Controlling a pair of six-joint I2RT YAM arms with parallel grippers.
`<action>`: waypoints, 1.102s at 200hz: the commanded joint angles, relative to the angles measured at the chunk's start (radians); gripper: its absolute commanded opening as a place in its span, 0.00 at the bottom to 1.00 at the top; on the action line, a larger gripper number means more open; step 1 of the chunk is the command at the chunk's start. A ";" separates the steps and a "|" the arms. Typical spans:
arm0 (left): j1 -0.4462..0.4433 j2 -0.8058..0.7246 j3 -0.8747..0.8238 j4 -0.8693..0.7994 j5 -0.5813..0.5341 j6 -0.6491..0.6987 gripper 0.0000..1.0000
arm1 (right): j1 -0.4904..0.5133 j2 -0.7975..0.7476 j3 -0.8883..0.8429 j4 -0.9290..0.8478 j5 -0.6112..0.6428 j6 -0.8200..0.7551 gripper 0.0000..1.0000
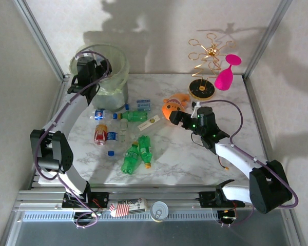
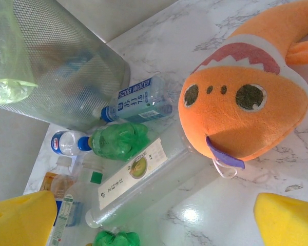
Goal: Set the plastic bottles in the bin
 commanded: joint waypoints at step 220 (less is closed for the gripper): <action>-0.358 -0.260 -0.491 0.087 0.316 0.020 0.97 | 0.124 0.156 0.031 0.036 0.128 0.146 0.99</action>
